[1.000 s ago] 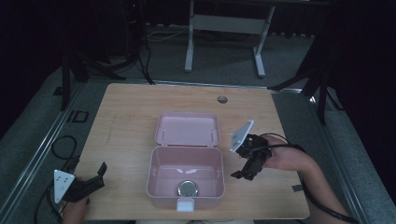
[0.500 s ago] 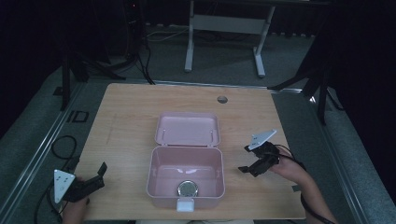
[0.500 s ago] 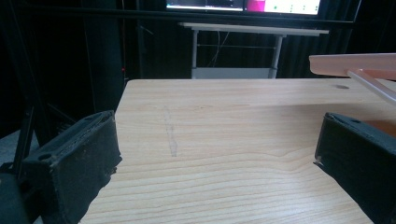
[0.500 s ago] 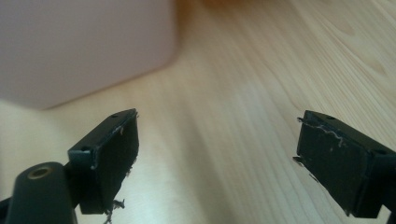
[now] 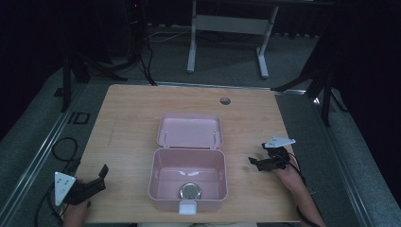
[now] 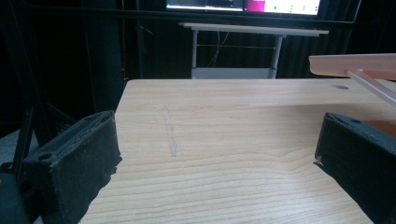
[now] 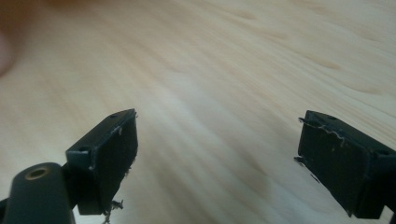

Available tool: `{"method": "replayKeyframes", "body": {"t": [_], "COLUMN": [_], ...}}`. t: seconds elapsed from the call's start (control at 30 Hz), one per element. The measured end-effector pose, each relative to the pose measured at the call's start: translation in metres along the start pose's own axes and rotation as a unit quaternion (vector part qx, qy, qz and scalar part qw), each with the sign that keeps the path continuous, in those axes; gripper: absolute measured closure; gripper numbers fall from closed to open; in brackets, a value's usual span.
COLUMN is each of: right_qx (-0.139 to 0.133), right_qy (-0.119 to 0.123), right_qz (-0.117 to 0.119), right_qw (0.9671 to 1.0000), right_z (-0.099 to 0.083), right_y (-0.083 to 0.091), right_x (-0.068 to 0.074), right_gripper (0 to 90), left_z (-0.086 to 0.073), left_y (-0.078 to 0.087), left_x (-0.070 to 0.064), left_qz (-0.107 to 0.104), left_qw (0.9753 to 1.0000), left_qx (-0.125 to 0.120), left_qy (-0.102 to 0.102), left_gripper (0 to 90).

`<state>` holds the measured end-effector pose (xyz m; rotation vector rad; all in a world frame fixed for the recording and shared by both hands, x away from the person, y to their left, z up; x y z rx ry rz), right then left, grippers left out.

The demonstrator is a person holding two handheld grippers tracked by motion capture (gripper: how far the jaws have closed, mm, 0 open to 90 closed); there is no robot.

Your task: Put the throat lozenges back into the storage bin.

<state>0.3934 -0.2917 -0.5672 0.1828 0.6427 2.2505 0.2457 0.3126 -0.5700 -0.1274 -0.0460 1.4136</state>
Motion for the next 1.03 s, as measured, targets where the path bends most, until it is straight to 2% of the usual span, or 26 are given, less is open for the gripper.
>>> {"method": "replayKeyframes", "body": {"t": [0.13, 0.2, 0.33, 0.37, 0.4, 0.43, 0.47, 0.5, 0.53, 0.63, 0.7, 0.77, 0.87, 0.93, 0.97, 1.03], "right_qx": [-0.015, -0.023, -0.028, -0.028, -0.03, -0.039, -0.041, -0.049, -0.048, -0.047, -0.049, -0.048, -0.044, -0.046, -0.045, -0.043], "right_qy": [-0.017, -0.034, -0.046, -0.046, -0.047, -0.048, -0.053, -0.057, -0.065, -0.081, -0.094, -0.113, -0.137, -0.141, -0.139, -0.138], "right_qz": [-0.062, -0.082, -0.112, -0.112, -0.125, -0.154, -0.171, -0.184, -0.191, -0.227, -0.255, -0.27, -0.275, -0.271, -0.276, -0.265], "right_qw": [0.9978, 0.9958, 0.9923, 0.9923, 0.9906, 0.9861, 0.9831, 0.98, 0.9782, 0.9694, 0.9612, 0.9549, 0.9505, 0.9511, 0.95, 0.9532], "right_z": [-0.006, -0.01, -0.017, -0.017, -0.018, -0.018, -0.019, -0.021, -0.021, -0.024, -0.025, -0.027, -0.03, -0.031, -0.031, -0.03], "right_y": [0.002, 0.004, 0.006, 0.006, 0.006, 0.008, 0.009, 0.011, 0.012, 0.016, 0.02, 0.023, 0.025, 0.025, 0.025, 0.024], "right_x": [-0.011, -0.017, -0.024, -0.024, -0.024, -0.027, -0.029, -0.031, -0.032, -0.039, -0.044, -0.049, -0.054, -0.055, -0.055, -0.054], "right_gripper": [11.9, 11.9, 11.9, 11.9, 11.9, 11.9, 11.9, 11.9, 11.9, 11.9, 11.9, 12.0, 12.0, 12.0, 12.0, 12.0], "left_z": [0.0, 0.0, 0.0, 0.0, 0.0, 0.0, 0.0, 0.0, 0.0, 0.0, 0.0, 0.0, 0.0, 0.0, 0.0, 0.0], "left_y": [0.0, 0.0, 0.0, 0.0, 0.0, 0.0, 0.0, 0.0, 0.0, 0.0, 0.0, 0.0, 0.0, 0.0, 0.0, 0.0], "left_x": [0.0, 0.0, 0.0, 0.0, 0.0, 0.0, 0.0, 0.0, 0.0, 0.0, 0.0, 0.0, 0.001, 0.001, 0.0, 0.001], "left_qz": [0.0, 0.0, 0.0, 0.0, 0.0, -0.001, -0.001, -0.001, -0.001, -0.002, -0.002, -0.002, -0.001, -0.001, -0.001, -0.001], "left_qw": [1.0, 1.0, 1.0, 1.0, 1.0, 1.0, 1.0, 1.0, 1.0, 1.0, 1.0, 1.0, 1.0, 1.0, 1.0, 1.0], "left_qx": [0.0, 0.0, 0.0, 0.0, 0.0, 0.0, 0.0, 0.0, 0.0, 0.0, 0.0, 0.0, 0.0, 0.0, 0.0, 0.0], "left_qy": [0.001, 0.0, 0.001, 0.001, 0.001, 0.001, 0.001, 0.001, 0.001, 0.001, 0.001, 0.001, 0.002, 0.002, 0.002, 0.002], "left_gripper": [0.3, 0.3, 0.3, 0.3, 0.3, 0.3, 0.3, 0.3, 0.3, 0.3, 0.3, 0.3, 0.3, 0.3, 0.3, 0.3]}}
Point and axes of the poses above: each handheld gripper's, and its own axes: y roughly backward along the jaws, z roughly out of its top, x roughly to its left, the point moved 4 cm from there along -y, roughly forward along the jaws, and after that the axes turned 12 degrees about -x, right-handed, at the moved point
